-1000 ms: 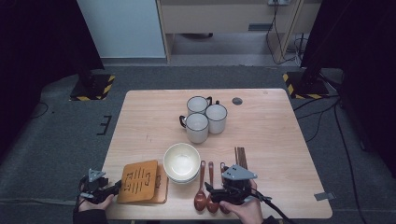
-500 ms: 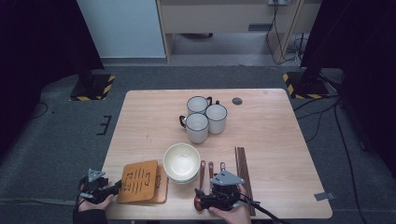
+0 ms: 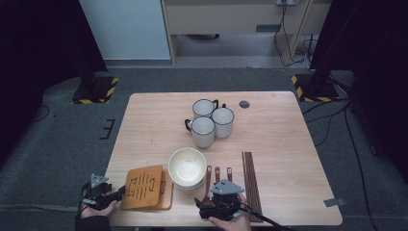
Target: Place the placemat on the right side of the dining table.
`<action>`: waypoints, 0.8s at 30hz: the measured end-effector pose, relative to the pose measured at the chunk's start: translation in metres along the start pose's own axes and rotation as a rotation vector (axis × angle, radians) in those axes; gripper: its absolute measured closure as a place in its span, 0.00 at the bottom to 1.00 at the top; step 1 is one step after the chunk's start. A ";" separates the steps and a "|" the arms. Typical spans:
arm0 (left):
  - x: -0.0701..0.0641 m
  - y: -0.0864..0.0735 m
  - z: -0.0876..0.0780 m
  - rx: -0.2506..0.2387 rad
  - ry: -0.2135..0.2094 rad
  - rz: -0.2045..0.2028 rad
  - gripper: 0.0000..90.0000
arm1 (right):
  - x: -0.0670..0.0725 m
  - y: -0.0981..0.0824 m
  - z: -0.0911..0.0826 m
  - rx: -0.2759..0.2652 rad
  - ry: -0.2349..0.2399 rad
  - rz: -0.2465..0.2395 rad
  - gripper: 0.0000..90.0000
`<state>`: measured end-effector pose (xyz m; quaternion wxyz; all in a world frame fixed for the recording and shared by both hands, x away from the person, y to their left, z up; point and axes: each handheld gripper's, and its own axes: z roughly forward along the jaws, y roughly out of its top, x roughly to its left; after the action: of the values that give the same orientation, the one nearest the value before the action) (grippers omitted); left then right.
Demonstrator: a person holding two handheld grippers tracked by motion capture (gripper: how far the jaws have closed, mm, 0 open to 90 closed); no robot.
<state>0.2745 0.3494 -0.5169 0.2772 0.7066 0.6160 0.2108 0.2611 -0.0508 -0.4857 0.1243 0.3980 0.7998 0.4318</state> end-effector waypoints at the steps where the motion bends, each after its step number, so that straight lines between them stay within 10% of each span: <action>1: 0.000 0.000 0.000 0.000 0.000 -0.001 0.47 | 0.002 0.000 0.001 -0.008 0.006 0.008 0.19; 24: 0.000 0.000 0.000 -0.002 -0.004 0.000 0.48 | 0.042 -0.007 0.029 0.017 0.103 0.007 0.21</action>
<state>0.2744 0.3497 -0.5171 0.2792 0.7067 0.6153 0.2098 0.2462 -0.0046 -0.5023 0.0783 0.3791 0.8073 0.4454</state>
